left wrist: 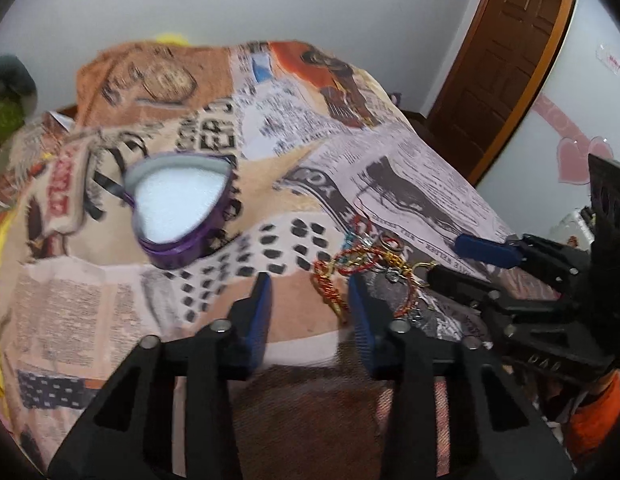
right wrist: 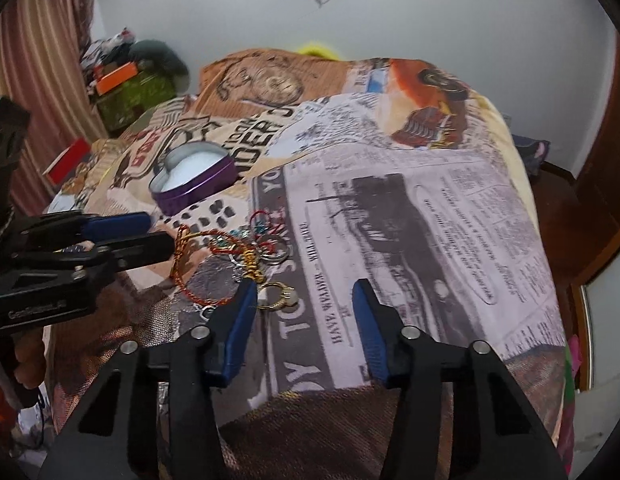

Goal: Organize jewelry
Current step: 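Lower the left gripper onto the jewelry pile and grasp a gold bracelet, then carry the gold bracelet with the left gripper into the purple heart tin and release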

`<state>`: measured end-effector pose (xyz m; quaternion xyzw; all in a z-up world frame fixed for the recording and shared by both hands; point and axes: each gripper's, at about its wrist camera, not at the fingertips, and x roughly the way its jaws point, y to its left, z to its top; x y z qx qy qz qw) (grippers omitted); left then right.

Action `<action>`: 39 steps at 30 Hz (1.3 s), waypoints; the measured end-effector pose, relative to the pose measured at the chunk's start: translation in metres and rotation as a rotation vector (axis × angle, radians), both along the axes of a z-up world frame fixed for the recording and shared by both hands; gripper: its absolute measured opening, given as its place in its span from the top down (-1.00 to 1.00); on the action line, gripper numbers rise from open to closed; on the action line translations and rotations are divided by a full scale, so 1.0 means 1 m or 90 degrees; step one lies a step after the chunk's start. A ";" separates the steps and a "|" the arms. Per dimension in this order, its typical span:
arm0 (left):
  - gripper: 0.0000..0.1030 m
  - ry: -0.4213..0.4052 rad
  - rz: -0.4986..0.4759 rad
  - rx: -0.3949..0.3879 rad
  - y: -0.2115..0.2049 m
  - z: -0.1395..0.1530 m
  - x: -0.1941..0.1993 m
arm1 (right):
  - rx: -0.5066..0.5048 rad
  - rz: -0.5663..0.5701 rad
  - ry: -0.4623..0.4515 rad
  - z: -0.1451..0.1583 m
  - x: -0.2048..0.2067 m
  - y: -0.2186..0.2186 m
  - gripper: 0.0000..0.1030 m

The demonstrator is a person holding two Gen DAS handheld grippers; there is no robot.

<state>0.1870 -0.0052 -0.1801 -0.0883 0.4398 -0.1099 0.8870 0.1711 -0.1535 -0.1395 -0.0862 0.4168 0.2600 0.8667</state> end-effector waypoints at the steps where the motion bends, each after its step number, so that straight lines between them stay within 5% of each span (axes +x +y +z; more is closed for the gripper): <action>1: 0.38 0.006 -0.003 -0.008 0.000 -0.002 0.002 | -0.002 0.006 0.002 -0.001 0.001 0.002 0.14; 10: 0.71 0.007 -0.003 0.022 -0.012 -0.009 0.007 | -0.025 0.036 0.013 -0.010 0.007 0.008 0.22; 15: 0.87 -0.001 0.000 0.044 -0.015 -0.010 0.007 | -0.030 0.047 0.005 -0.012 0.005 0.012 0.59; 19: 0.87 -0.012 -0.002 0.058 -0.016 -0.008 0.004 | -0.024 0.047 0.006 -0.011 0.006 0.012 0.65; 20: 0.87 -0.017 -0.002 0.063 -0.017 -0.006 0.003 | -0.017 0.046 0.009 -0.011 0.006 0.011 0.86; 39: 0.87 -0.115 0.051 0.052 0.020 0.053 -0.022 | 0.024 0.040 -0.038 0.031 -0.006 0.019 0.85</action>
